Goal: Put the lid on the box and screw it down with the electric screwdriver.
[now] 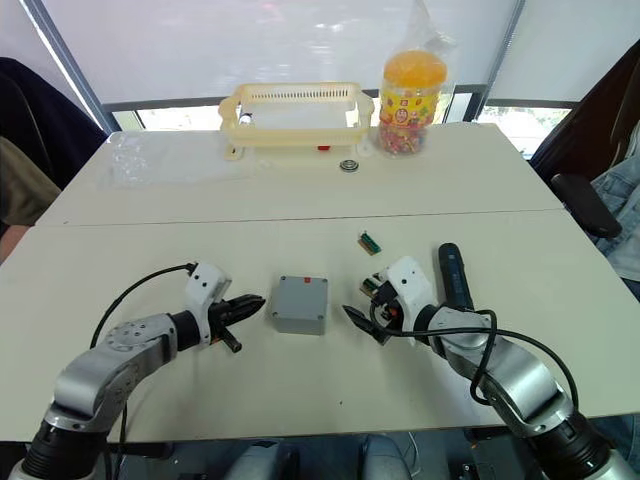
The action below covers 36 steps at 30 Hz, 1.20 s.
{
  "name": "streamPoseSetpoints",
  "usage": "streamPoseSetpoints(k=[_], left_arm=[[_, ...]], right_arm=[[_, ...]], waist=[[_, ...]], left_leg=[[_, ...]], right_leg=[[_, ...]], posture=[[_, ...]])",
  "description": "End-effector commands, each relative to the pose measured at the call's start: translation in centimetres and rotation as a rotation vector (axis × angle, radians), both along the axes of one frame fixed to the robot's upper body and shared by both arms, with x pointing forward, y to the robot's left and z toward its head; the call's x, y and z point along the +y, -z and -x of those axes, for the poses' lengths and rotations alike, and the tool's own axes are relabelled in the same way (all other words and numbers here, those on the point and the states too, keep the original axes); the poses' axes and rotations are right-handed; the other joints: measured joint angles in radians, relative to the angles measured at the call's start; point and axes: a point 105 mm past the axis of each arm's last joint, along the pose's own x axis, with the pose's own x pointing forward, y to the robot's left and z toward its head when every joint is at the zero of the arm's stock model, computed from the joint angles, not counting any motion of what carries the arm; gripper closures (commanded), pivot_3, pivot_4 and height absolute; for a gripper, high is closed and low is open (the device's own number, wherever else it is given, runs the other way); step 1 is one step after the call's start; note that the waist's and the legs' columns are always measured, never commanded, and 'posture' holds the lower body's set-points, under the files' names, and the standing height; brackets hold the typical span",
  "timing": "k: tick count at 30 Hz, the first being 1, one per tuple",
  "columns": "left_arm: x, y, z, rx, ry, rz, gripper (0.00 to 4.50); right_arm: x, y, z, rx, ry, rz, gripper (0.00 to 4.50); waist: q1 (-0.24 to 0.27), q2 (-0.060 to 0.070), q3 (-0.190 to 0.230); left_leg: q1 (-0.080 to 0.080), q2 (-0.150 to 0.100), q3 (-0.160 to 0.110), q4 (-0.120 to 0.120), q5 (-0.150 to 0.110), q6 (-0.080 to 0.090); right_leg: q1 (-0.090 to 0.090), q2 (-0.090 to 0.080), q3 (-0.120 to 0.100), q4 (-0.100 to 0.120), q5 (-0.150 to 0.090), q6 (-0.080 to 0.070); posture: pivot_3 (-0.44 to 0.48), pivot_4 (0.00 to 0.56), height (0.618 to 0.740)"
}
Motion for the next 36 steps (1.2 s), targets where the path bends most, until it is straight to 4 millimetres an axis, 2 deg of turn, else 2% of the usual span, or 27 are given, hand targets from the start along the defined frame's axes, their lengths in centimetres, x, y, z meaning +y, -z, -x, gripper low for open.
streamPoseSetpoints(k=[1,6,16,18,21,25,28,31,32,36], left_arm=[[-1.0,-0.8,0.0,-0.045,0.052,-0.002,4.17],[-1.7,-0.4,-0.9,-0.067,0.116,-0.047,4.17],[-2.5,-1.2,-3.9,-0.132,0.255,-0.114,4.17],[-2.4,-1.3,-4.4,-0.136,0.262,-0.124,4.17],[-1.0,-1.6,-4.7,-0.139,0.226,-0.137,4.17],[2.3,-1.7,-4.1,-0.115,0.136,-0.152,4.17],[3.6,-1.7,-3.0,-0.087,0.103,-0.148,4.17],[4.0,-1.7,-0.8,-0.040,0.084,-0.120,4.17],[4.0,-1.7,-0.3,-0.030,0.080,-0.112,4.17],[2.7,-1.2,2.8,0.034,0.095,-0.035,4.17]], right_arm=[[1.1,-0.2,-0.2,-0.037,-0.038,0.009,0.06],[3.5,0.4,0.3,-0.019,-0.134,0.007,0.06],[6.1,-0.2,2.7,0.032,-0.271,-0.030,0.06],[6.0,-0.3,2.9,0.031,-0.269,-0.017,0.06],[4.7,-1.1,3.1,0.021,-0.250,-0.005,0.06],[2.9,-4.5,3.6,0.021,-0.286,-0.086,0.06],[2.0,-6.9,2.9,0.008,-0.288,-0.150,0.06],[1.3,-8.8,-0.4,-0.081,-0.227,-0.132,0.06],[1.3,-8.9,-1.0,-0.089,-0.216,-0.129,0.06],[1.5,-7.3,-4.4,-0.130,-0.205,-0.028,0.06]], waist=[[-0.001,0.000,0.000],[0.000,0.000,0.000],[-0.002,0.000,0.000],[-0.001,0.000,0.000],[-0.002,0.000,0.000],[-0.008,0.000,0.000],[-0.017,0.000,0.000],[-0.024,0.000,0.000],[-0.024,0.000,0.000],[-0.023,0.000,0.000]], left_leg=[[0.000,0.000,0.000,0.000,0.000,0.000],[0.000,-0.001,0.000,0.000,0.000,0.000],[0.000,-0.001,0.000,0.000,0.000,0.000],[0.000,-0.001,0.000,0.000,0.000,0.000],[0.000,-0.001,0.000,0.000,0.000,0.000],[0.000,0.000,0.000,0.000,0.000,0.000],[0.001,0.001,0.000,0.000,0.000,0.000],[0.001,0.001,0.000,0.000,0.000,0.000],[0.001,0.001,0.000,0.000,0.000,0.000],[0.001,0.001,0.000,0.000,0.000,0.000]], right_leg=[[0.000,0.000,0.000,0.000,0.000,0.000],[0.000,0.000,0.000,0.000,0.000,0.000],[0.000,0.000,0.000,0.001,0.000,0.000],[0.000,0.000,0.000,0.001,0.001,0.000],[0.000,0.000,0.000,0.001,0.001,0.000],[0.000,0.000,0.000,0.001,0.001,0.000],[0.000,0.000,0.000,0.002,0.001,0.000],[0.000,0.000,0.001,0.002,0.001,0.000],[0.000,-0.001,0.001,0.002,0.001,0.000],[0.000,-0.001,0.001,0.003,0.001,0.000]], posture=[[0.000,0.150,0.740],[0.000,0.150,0.740],[0.000,0.150,0.740],[0.000,0.150,0.740],[0.000,0.150,0.740],[0.000,0.150,0.740],[0.000,0.150,0.740],[0.000,0.150,0.740],[0.000,0.150,0.740],[0.000,0.150,0.740]])
